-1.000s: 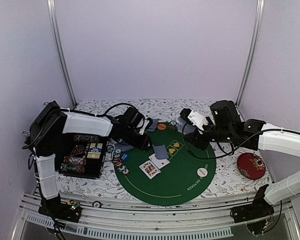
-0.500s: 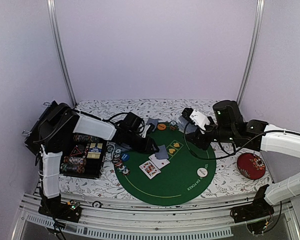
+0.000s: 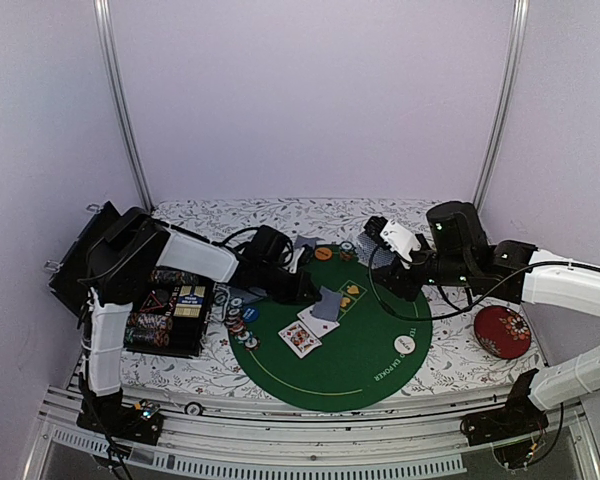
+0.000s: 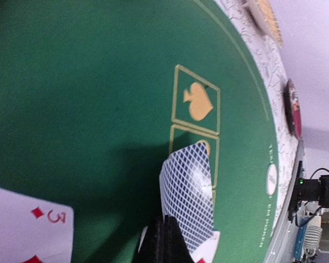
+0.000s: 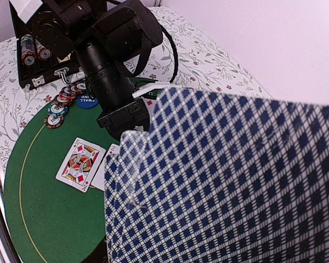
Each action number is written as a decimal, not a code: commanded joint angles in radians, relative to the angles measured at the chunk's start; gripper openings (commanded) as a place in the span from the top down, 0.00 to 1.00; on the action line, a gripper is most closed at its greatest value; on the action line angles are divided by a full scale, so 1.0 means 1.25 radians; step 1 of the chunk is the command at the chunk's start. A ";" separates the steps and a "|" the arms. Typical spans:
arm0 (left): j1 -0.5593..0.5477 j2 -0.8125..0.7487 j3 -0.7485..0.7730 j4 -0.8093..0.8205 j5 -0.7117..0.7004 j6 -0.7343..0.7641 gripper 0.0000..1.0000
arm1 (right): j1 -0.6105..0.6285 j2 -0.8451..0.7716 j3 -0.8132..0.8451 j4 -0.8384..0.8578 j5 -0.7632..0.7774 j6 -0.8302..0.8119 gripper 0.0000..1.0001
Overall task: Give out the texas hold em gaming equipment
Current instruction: Pick up the poker card from the community card area, then place the poker card in the dealer area, then pick up the poker card from the poker table mat.
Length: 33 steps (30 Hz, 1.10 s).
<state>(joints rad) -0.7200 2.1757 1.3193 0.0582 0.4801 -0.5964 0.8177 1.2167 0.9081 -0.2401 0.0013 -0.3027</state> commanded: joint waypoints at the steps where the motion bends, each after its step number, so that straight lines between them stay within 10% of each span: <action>1: -0.008 -0.010 0.007 0.084 0.041 -0.028 1.00 | -0.004 -0.021 -0.003 0.011 -0.008 0.004 0.56; 16: -0.180 0.153 0.269 -0.090 0.175 0.079 0.98 | -0.003 -0.038 0.007 -0.001 0.012 0.005 0.56; 22: -0.174 0.109 0.297 -0.204 0.088 0.175 0.49 | -0.004 -0.037 0.010 -0.003 0.014 0.003 0.56; 33: 0.017 -0.107 0.123 -0.340 -0.145 0.317 0.02 | -0.004 -0.036 0.007 -0.002 0.008 0.002 0.56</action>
<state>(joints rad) -0.7929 2.1239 1.5249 -0.2810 0.4805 -0.3019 0.8177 1.1923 0.9081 -0.2478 0.0074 -0.3031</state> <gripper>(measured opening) 0.967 0.447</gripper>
